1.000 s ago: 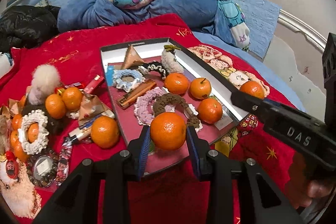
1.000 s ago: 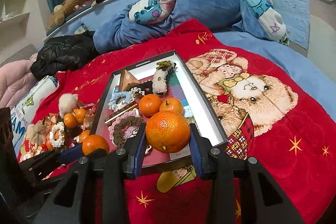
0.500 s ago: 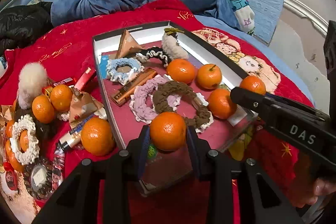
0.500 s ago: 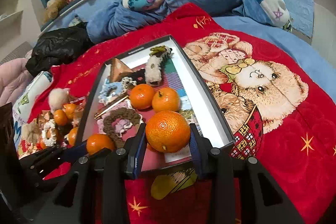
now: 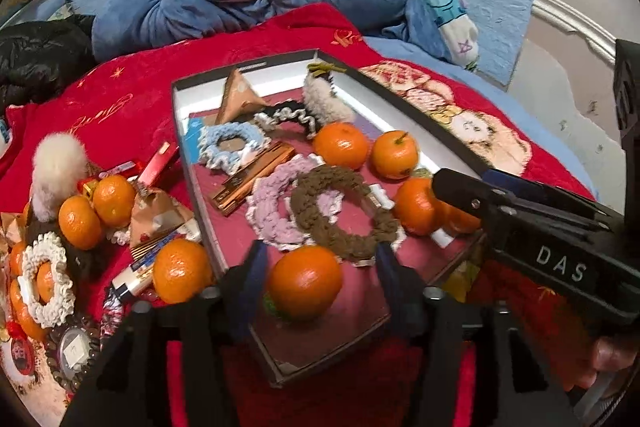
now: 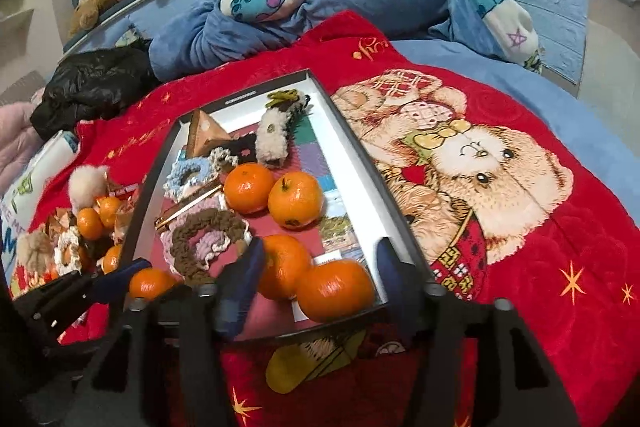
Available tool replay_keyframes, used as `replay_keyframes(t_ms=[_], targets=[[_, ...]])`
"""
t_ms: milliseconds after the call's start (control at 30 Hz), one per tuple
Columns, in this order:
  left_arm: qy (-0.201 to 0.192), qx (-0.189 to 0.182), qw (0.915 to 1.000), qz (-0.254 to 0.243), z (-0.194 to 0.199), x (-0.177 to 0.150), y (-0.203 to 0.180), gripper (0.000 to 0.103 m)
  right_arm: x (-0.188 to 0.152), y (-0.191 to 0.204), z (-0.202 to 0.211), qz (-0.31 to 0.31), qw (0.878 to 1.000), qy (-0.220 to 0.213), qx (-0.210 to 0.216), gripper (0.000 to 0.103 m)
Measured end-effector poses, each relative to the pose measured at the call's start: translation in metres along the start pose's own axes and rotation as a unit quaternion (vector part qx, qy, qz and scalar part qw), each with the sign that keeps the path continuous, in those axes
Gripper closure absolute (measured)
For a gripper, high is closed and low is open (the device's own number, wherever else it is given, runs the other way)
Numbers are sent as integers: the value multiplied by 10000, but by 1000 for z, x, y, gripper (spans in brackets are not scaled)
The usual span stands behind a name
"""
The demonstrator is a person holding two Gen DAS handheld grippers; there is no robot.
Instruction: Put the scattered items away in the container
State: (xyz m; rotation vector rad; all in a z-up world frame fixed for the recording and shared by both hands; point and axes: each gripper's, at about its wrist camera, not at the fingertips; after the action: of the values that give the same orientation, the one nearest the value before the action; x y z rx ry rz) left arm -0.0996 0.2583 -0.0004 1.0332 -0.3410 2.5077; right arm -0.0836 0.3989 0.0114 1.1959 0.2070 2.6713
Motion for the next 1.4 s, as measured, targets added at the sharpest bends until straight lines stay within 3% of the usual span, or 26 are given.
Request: replay_keyframes(t_ms=[33,100,200,267,367,700,933,1100,1200,1400], targets=[[-26,58,10000,-37,2,0,-2,27,1,-2,1,-66,10000,-8,-7,38],[-119,124,9998,-109,6,0,-4,17,2,-5,4,-127,9999,-59,20,30],[-181,342,9989,-248,10,2,-7,8,3,-6,8,-199,9995,-87,219,15],[-219,552,9979,-250,12,2,-4,8,3,-3,12,-173,9994,-174,229,0],[-259,726,9968,-200,16,2,4,8,2,3,18,-15,9995,-328,40,0],[-249,854,9958,223,33,3,35,0,2,27,17,-46,9993,-357,103,0],[-705,1200,9894,421,82,-5,64,0,-2,74,29,177,9964,-651,514,0],[-1040,1107,9868,560,114,-20,88,0,-6,101,35,162,9944,-744,727,0],[-1248,1421,9792,734,137,-34,103,0,-11,119,39,151,9930,-787,873,0],[-1676,1534,9724,522,178,-66,129,0,-36,156,49,564,9908,-829,909,0]])
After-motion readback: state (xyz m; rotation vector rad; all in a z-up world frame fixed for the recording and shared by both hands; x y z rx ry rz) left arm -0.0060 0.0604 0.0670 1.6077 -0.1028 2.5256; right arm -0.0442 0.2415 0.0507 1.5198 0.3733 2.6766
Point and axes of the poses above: each gripper's, at about its wrist camera, not at the fingertips, and z roughly against the way its jaws point, y to its left, x to its top, and after that the axes turned 3 degrees about -z, right-handed
